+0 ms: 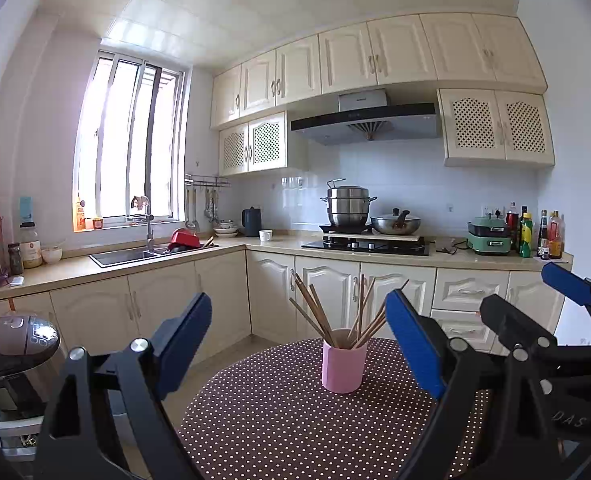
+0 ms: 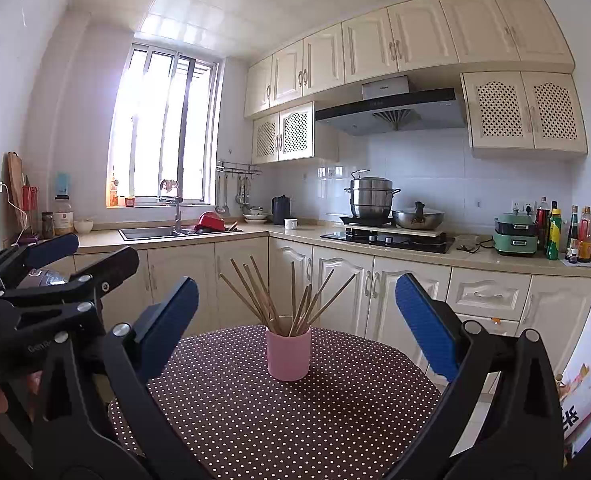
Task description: Organize utensils
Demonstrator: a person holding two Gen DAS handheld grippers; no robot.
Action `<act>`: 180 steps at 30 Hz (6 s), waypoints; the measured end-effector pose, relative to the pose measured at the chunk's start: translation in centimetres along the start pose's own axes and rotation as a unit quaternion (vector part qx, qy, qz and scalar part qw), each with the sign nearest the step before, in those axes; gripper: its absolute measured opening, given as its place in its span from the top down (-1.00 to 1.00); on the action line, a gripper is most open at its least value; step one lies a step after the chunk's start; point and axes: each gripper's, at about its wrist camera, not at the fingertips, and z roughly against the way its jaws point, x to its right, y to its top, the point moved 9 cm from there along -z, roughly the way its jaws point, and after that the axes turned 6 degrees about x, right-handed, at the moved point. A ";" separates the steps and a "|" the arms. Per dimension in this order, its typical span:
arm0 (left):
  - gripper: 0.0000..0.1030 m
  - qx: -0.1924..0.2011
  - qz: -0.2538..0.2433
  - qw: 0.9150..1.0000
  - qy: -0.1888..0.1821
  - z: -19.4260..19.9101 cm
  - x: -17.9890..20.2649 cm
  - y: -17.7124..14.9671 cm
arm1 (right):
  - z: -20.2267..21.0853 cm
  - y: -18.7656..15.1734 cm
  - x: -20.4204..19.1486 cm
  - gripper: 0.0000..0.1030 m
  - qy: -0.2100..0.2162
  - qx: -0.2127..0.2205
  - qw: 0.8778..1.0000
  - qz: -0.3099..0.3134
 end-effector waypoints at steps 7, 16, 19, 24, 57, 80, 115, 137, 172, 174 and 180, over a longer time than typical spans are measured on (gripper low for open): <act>-0.69 0.002 -0.001 1.000 0.003 0.0 -0.2 -0.1 | 0.1 -0.2 -0.2 -0.88 0.000 -0.001 1.000 -0.001; -0.69 -0.002 -0.002 1.000 0.004 0.0 -0.1 -0.5 | 0.0 -0.4 -0.3 -0.88 0.000 -0.004 1.000 -0.002; -0.69 -0.003 -0.002 1.000 0.003 0.0 -0.3 -0.4 | -0.1 -0.4 -0.4 -0.88 -0.001 -0.005 1.000 -0.002; -0.69 -0.003 -0.003 1.000 0.005 0.0 -0.4 -0.4 | -0.1 -0.4 -0.5 -0.88 -0.001 -0.006 1.000 -0.003; -0.69 -0.003 -0.004 1.000 0.005 -0.2 -0.4 -0.3 | -0.1 -0.7 -0.6 -0.88 0.002 -0.007 1.000 -0.006; -0.69 -0.004 -0.005 1.000 0.006 -0.3 -0.6 -0.3 | 0.0 -0.7 -0.7 -0.88 0.002 -0.009 1.000 -0.009; -0.69 -0.008 -0.007 1.000 0.003 -0.6 -1.7 -1.0 | 0.0 -1.4 -0.9 -0.88 0.001 -0.016 1.000 -0.014; -0.69 -0.010 -0.009 1.000 0.003 -0.5 -2.3 -1.3 | -0.2 -1.7 -1.2 -0.88 0.003 -0.019 1.000 -0.017; -0.69 -0.024 -0.011 1.000 0.003 -1.7 -4.1 -1.9 | -1.3 -2.5 -1.0 -0.88 0.004 -0.033 0.999 -0.022; -0.69 -0.026 -0.010 1.000 0.003 -1.9 -4.1 -2.0 | -1.5 -2.7 -1.0 -0.88 0.005 -0.034 0.999 -0.022; -0.69 -0.035 -0.013 0.999 0.004 -2.8 -4.1 -2.5 | -2.1 -3.3 -1.1 -0.88 0.006 -0.044 0.999 -0.026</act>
